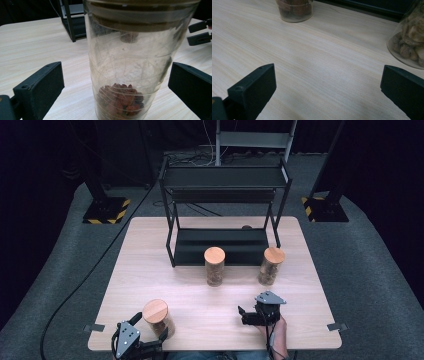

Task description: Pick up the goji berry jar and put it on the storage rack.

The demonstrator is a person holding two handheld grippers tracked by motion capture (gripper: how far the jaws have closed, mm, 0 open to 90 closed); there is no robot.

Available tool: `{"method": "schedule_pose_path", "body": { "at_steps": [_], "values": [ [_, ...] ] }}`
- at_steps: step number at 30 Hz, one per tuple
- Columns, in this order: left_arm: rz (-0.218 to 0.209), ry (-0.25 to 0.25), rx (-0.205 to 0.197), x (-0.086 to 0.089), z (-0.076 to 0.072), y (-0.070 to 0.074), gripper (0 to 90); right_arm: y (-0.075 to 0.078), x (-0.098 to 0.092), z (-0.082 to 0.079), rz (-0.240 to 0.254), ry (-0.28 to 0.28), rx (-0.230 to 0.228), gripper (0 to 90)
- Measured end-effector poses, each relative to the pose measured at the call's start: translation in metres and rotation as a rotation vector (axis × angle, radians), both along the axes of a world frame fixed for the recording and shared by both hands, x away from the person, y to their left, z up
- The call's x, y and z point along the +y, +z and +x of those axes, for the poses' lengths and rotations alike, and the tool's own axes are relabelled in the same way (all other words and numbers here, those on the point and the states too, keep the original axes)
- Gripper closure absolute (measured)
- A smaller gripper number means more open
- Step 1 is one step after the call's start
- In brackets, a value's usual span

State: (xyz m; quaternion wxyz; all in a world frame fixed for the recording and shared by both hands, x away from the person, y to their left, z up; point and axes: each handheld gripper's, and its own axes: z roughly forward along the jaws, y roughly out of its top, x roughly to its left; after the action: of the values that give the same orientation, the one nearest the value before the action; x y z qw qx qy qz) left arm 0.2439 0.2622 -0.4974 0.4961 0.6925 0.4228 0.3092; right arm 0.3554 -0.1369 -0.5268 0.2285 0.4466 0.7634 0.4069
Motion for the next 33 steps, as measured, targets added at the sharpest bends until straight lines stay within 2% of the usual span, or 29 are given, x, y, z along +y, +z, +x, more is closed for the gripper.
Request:
{"method": "schedule_pose_path", "body": {
  "at_steps": [2,7,14,28,29,31,33],
  "values": [
    [0.004,-0.001,0.001,-0.002,0.001,-0.001,0.0,0.0,0.001,-0.001,-0.008,0.001,-0.007,0.0],
    [0.022,-0.002,-0.002,-0.007,0.002,-0.003,0.0,0.0,-0.002,0.0,0.017,0.003,0.003,0.1],
    [0.024,0.001,0.008,-0.011,0.008,-0.008,0.0,0.0,0.001,0.001,-0.011,0.006,0.009,0.1],
    [0.02,0.025,0.031,-0.016,0.017,-0.014,0.2,0.0,-0.002,0.001,0.022,0.01,0.013,0.3],
    [0.014,0.022,0.028,-0.016,0.016,-0.015,2.7,0.0,-0.003,0.001,0.025,0.011,0.013,0.3],
    [0.0,0.021,0.025,-0.016,0.015,-0.016,15.0,0.0,-0.003,0.001,0.029,0.012,0.011,0.3],
    [-0.004,0.019,0.03,-0.016,0.015,-0.016,19.4,0.0,-0.003,0.001,0.031,0.013,0.011,0.3]
  ]
}}
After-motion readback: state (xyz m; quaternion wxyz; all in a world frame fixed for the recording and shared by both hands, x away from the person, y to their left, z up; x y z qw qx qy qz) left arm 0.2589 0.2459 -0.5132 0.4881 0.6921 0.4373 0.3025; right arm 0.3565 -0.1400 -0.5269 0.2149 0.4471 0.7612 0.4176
